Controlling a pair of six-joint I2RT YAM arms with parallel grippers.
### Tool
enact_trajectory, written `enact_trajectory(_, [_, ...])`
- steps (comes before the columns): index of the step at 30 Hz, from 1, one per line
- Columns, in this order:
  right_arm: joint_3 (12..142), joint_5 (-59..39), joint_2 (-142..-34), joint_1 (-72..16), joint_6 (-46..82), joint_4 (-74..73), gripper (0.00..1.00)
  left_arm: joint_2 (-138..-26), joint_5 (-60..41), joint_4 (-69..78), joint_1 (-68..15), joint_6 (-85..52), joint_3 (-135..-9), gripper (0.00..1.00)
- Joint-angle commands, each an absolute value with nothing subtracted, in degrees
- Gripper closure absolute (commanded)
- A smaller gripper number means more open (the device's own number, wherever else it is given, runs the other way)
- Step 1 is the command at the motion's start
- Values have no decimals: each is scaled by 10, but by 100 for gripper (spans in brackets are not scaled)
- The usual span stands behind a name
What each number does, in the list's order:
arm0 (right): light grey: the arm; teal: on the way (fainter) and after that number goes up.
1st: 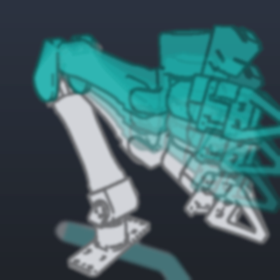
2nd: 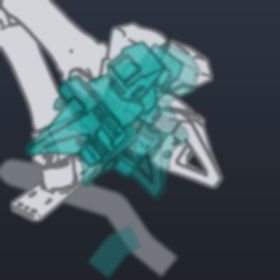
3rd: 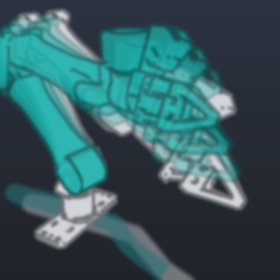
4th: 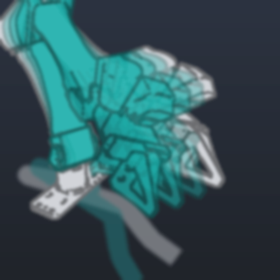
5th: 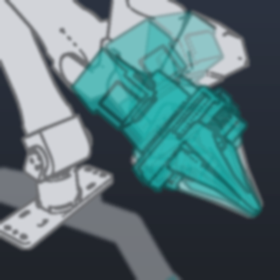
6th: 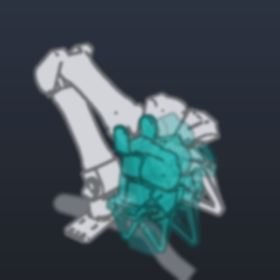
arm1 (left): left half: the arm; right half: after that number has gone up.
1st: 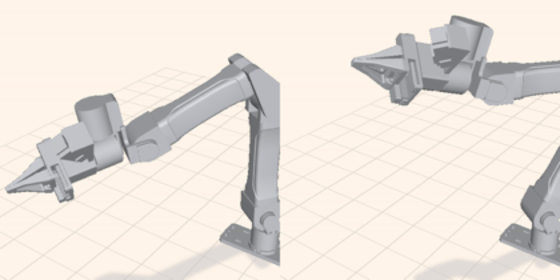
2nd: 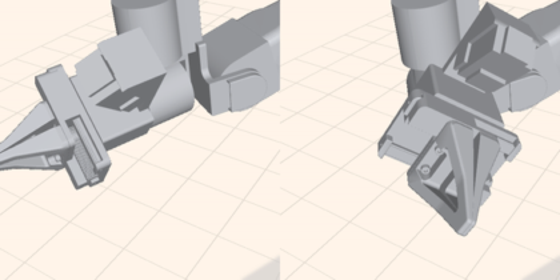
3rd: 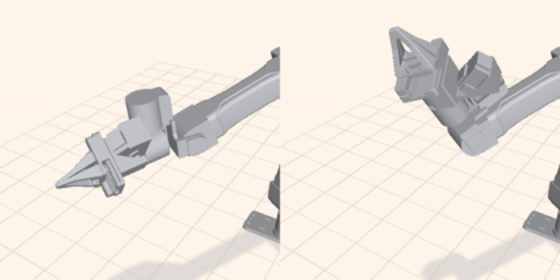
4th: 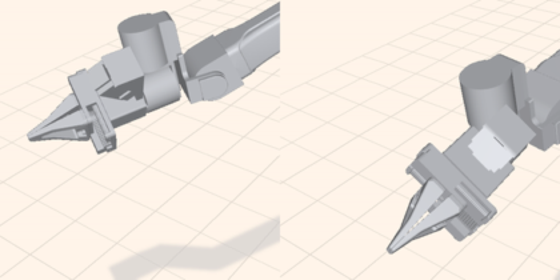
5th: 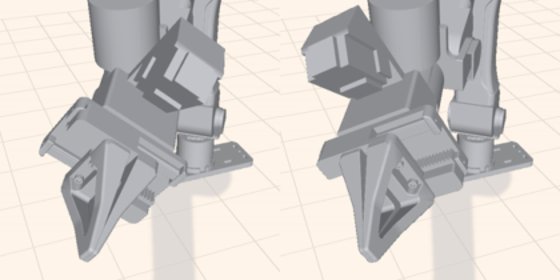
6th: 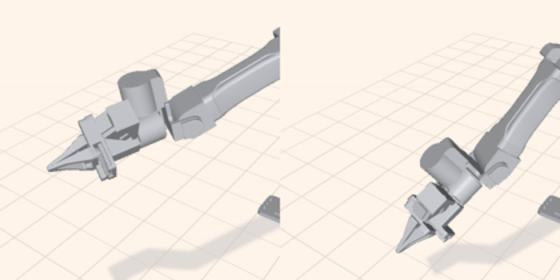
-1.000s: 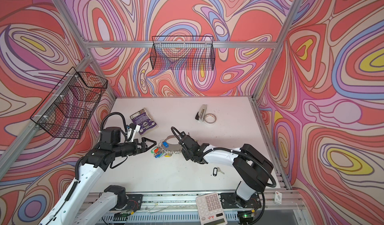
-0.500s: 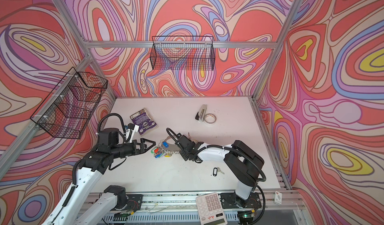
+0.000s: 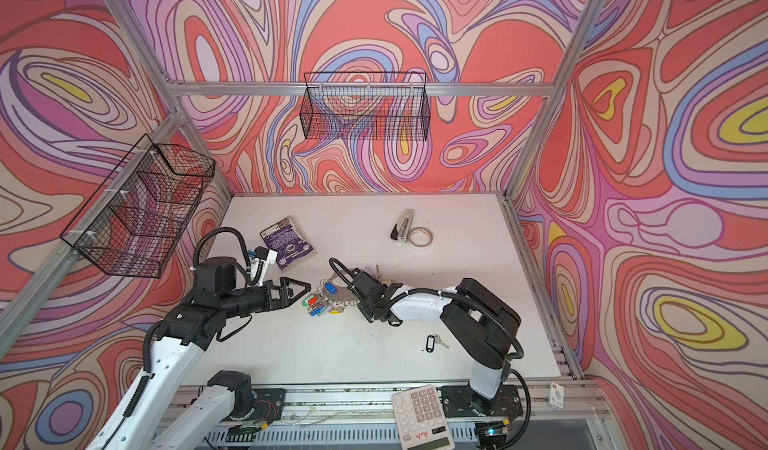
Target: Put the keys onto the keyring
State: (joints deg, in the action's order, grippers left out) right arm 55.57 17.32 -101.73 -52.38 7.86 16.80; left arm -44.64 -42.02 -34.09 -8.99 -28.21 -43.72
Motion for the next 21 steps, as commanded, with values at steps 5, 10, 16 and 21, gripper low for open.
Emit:
enact_trajectory(5, [563,179,-1022,-531,69,170,68,-440,-424,-339,-84,-272,-431,0])
enact_trajectory(10, [569,197,-1027,-530,69,171,70,-438,-423,-338,-84,-272,-431,0])
enact_trajectory(16, [573,206,-1033,-530,66,172,71,-436,-423,-338,-84,-272,-431,0])
enact_trajectory(21, [573,182,-1034,-530,65,165,71,-434,-424,-338,-83,-272,-430,0])
